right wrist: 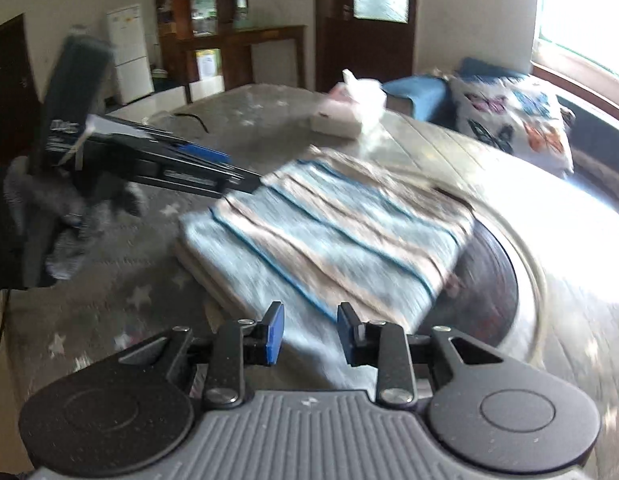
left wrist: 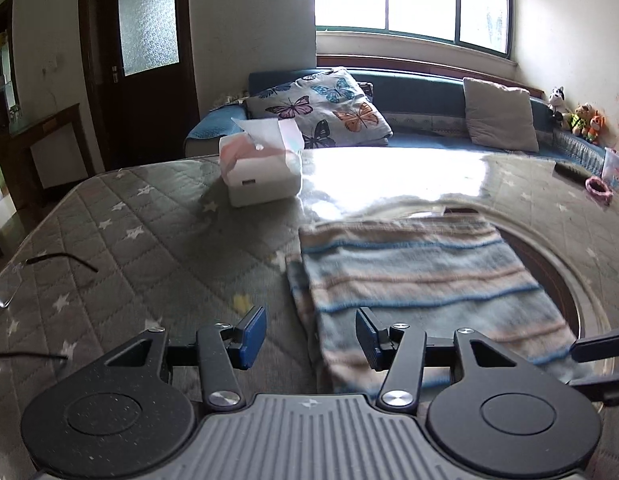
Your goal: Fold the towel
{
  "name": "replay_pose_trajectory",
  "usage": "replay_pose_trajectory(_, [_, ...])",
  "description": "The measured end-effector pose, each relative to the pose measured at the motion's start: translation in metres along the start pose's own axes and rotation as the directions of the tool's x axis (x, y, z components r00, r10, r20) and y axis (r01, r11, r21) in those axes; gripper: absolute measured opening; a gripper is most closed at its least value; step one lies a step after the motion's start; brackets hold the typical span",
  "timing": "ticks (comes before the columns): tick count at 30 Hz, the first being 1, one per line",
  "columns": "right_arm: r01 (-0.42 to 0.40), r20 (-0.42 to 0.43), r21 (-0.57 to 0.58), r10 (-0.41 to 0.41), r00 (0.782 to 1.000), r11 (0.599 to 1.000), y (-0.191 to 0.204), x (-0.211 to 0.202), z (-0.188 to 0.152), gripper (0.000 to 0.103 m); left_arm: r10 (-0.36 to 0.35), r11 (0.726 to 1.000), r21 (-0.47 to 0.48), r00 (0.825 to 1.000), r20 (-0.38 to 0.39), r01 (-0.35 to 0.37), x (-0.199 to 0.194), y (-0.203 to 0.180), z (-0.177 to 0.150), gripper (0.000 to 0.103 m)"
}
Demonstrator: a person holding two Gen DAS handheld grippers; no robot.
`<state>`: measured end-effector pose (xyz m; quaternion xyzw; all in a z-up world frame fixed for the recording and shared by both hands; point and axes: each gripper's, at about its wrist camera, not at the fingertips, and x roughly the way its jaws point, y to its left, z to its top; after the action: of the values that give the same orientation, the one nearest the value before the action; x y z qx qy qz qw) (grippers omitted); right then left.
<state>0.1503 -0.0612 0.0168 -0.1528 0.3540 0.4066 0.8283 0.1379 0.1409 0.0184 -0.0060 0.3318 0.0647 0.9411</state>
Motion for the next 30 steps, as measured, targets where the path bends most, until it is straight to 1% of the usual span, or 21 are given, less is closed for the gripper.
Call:
replay_pose_trajectory(4, [0.012,-0.030,0.037,-0.011,0.999,0.999,-0.007,0.001,-0.016,0.029,0.025,1.000,0.003,1.000,-0.019,-0.025,0.003,0.001,-0.013,0.053])
replay_pose_trajectory(7, [0.019,-0.016,0.043,-0.018,1.000,0.999,-0.009,0.000,-0.014,0.029,0.043,0.999,0.007,0.999,-0.020,-0.043,0.003,0.004,-0.017,0.053])
replay_pose_trajectory(20, [0.047,0.046,0.073,-0.050,0.998,0.996,-0.020,-0.004,-0.004,0.029,0.038,0.999,-0.005,0.999,-0.028,-0.038,0.003,0.007,-0.019,0.053])
replay_pose_trajectory(23, [0.051,0.039,0.088,-0.054,0.998,0.995,-0.026,0.006,0.001,0.029,0.035,0.999,-0.008,0.999,-0.030,-0.035,0.004,0.009,-0.019,0.053])
replay_pose_trajectory(27, [0.077,-0.003,0.085,-0.077,0.997,0.993,-0.038,0.020,0.003,0.029,0.032,0.999,-0.007,0.999,-0.030,-0.032,0.006,0.009,-0.020,0.053])
replay_pose_trajectory(30, [0.084,0.022,0.095,-0.087,0.996,0.992,-0.043,0.022,0.012,0.029,0.032,0.999,-0.005,0.999,-0.030,-0.032,0.007,0.009,-0.020,0.053])
